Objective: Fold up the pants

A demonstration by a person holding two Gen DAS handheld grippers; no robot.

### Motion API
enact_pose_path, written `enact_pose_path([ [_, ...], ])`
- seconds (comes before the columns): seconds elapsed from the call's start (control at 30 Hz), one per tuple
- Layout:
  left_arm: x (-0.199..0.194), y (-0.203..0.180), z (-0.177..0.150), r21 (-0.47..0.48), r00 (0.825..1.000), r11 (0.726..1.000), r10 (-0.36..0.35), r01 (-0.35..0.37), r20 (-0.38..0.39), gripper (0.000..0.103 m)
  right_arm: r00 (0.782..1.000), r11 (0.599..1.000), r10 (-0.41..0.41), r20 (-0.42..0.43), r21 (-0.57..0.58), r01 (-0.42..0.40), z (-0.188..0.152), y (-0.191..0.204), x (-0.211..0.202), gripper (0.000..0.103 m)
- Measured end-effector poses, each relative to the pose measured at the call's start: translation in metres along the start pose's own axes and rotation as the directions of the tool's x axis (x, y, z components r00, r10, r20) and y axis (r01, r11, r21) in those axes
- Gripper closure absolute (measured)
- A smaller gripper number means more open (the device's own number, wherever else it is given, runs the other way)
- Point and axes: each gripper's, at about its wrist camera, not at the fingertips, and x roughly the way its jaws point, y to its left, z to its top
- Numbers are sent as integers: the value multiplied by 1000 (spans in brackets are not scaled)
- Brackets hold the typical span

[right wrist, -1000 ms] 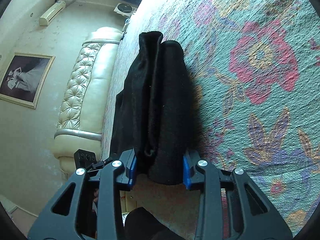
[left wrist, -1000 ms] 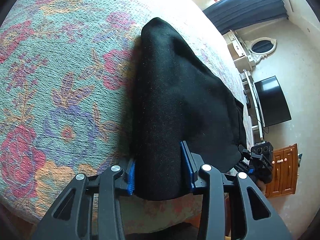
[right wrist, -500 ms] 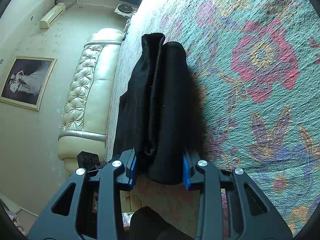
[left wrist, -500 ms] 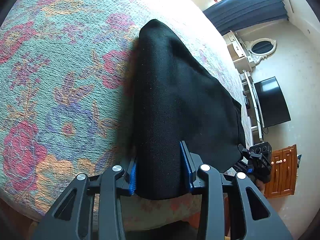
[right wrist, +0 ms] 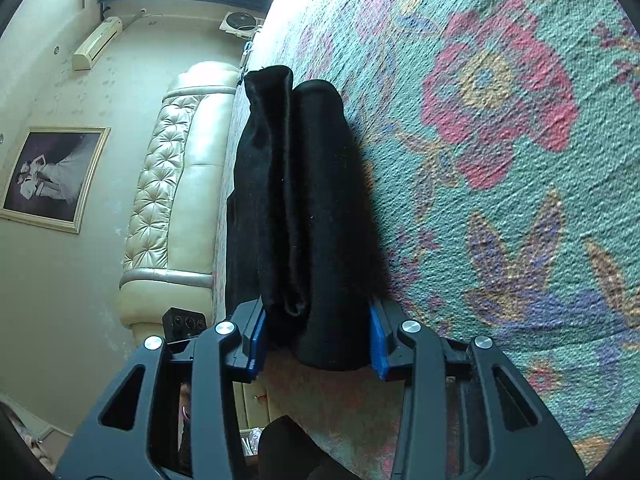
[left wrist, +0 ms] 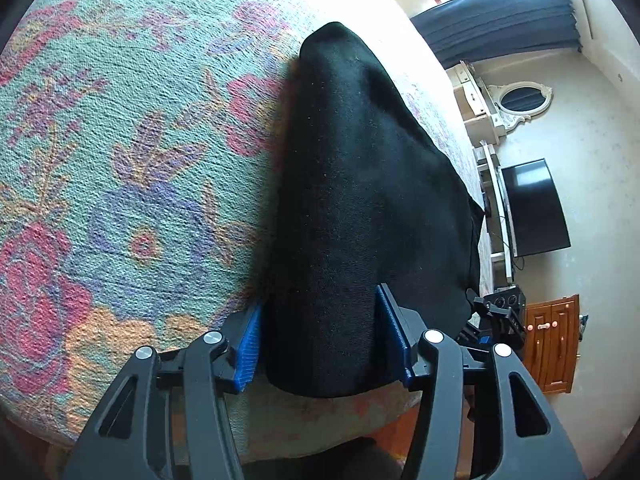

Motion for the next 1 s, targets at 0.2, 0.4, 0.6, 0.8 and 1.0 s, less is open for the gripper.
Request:
enact_pose_path([
  [0.2, -5, 16, 2, -43, 991, 990, -132, 131, -3, 38, 999, 999, 36, 11, 17, -36, -2, -6, -2, 63],
  [0.4, -8, 5, 0, -2, 991, 991, -133, 133, 1, 26, 999, 1000, 9, 45, 19, -10, -4, -6, -11, 55],
  [0.6, -6, -9, -4, 36, 999, 998, -46, 46, -8, 23, 996, 999, -20, 85, 51, 16, -10, -9, -27, 50],
  [0.8, -12, -17, -13, 24, 998, 998, 64, -64, -11, 23, 985, 992, -127, 117, 29, 124, -20, -7, -43, 39],
  [1.0, -21, -43, -40, 149, 957, 945, 282, -290, 72, 16, 954, 958, -273, 128, -54, 281, -41, 13, -45, 29],
])
